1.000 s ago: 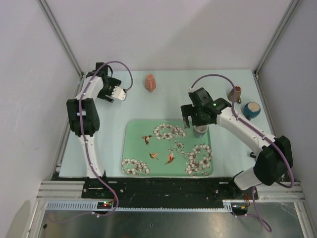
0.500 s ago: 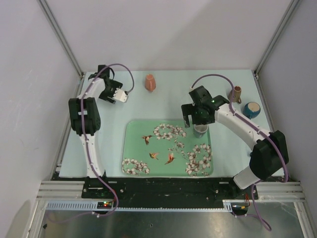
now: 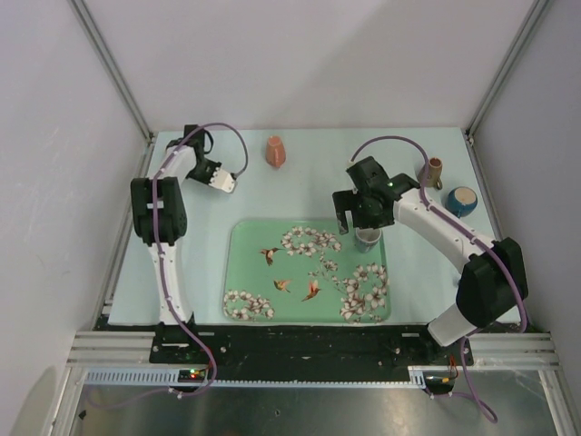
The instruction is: Turn the mug right side up
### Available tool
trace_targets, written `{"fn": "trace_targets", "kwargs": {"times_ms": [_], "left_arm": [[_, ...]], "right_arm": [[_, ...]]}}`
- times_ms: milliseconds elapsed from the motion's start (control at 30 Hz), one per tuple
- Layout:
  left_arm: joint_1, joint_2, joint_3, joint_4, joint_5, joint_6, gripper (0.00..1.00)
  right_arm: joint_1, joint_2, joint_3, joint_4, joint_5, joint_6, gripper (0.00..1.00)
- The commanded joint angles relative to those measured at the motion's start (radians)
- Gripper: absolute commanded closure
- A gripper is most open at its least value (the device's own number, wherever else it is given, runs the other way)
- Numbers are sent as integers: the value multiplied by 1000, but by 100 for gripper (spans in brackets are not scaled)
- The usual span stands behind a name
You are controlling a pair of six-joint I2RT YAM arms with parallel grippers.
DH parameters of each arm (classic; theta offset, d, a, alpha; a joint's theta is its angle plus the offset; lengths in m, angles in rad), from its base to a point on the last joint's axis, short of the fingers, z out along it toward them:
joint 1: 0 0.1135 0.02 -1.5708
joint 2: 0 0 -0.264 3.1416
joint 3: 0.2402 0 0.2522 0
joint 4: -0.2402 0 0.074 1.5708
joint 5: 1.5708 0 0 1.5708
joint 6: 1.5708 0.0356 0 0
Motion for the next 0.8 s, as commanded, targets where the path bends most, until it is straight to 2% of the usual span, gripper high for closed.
{"fn": "trace_targets", "kwargs": {"times_ms": [0,100,300,433,600,767], "left_arm": [[-2,-82,22,22,131,302,100],[-19,-130,52,53,223,124,100],[-46,-220,63,60,307,-147,100],[-71,-289,54,60,388,-374,100],[-119,-365,71,60,445,-687,100],[-150,-429,15,59,457,-849,100]], "right_arm": [[-5,-21,59,-13,-2,-9,1],[-5,-55,75,-19,5,-11,1],[-5,-113,92,-9,-3,-8,1],[6,-148,95,46,-78,11,1],[50,-144,94,252,-214,53,1],[70,-56,94,485,-344,124,1]]}}
